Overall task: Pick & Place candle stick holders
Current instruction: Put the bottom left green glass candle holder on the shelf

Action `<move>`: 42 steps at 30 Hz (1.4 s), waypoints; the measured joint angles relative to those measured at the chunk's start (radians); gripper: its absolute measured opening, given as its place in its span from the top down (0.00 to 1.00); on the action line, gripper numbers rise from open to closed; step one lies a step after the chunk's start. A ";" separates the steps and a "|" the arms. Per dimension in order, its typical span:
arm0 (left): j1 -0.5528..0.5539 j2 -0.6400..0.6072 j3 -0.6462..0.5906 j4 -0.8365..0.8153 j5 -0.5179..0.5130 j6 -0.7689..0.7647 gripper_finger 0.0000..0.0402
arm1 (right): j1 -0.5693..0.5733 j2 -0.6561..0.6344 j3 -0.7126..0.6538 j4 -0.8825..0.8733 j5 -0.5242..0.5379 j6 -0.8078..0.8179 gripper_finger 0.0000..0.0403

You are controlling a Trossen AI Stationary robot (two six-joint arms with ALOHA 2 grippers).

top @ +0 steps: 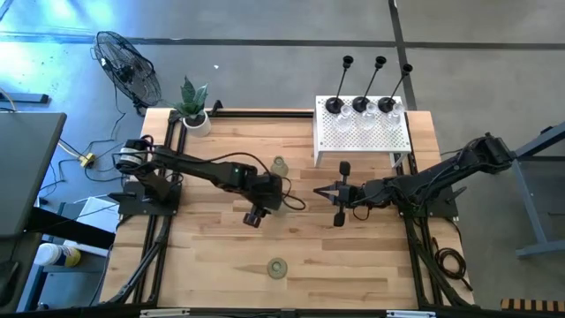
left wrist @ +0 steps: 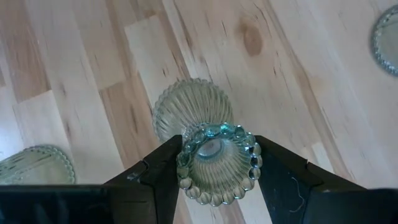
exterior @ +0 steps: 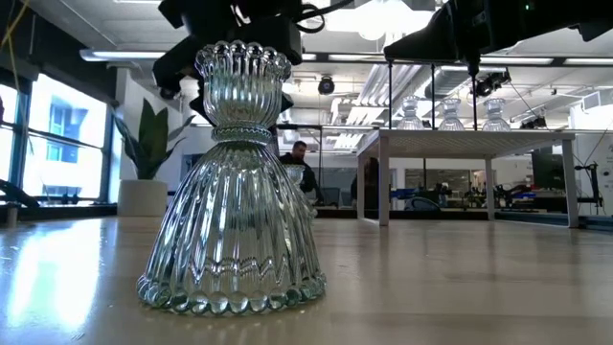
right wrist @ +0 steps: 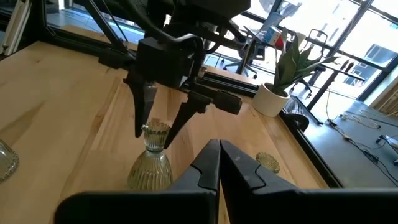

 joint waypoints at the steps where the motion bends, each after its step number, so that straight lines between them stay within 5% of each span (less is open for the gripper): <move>1: 0.000 0.000 0.000 0.003 0.001 0.000 0.56 | 0.000 0.000 0.000 0.000 0.000 0.000 1.00; 21: -0.001 -0.004 0.022 -0.019 0.018 -0.028 0.56 | 0.000 0.000 0.000 0.000 0.000 0.000 1.00; 33: -0.001 -0.009 0.022 -0.018 0.011 -0.031 0.37 | 0.000 0.000 0.000 0.000 0.000 0.000 1.00; 42: 0.000 -0.077 0.024 -0.060 -0.020 -0.028 0.41 | 0.000 0.000 0.000 0.000 0.000 0.000 1.00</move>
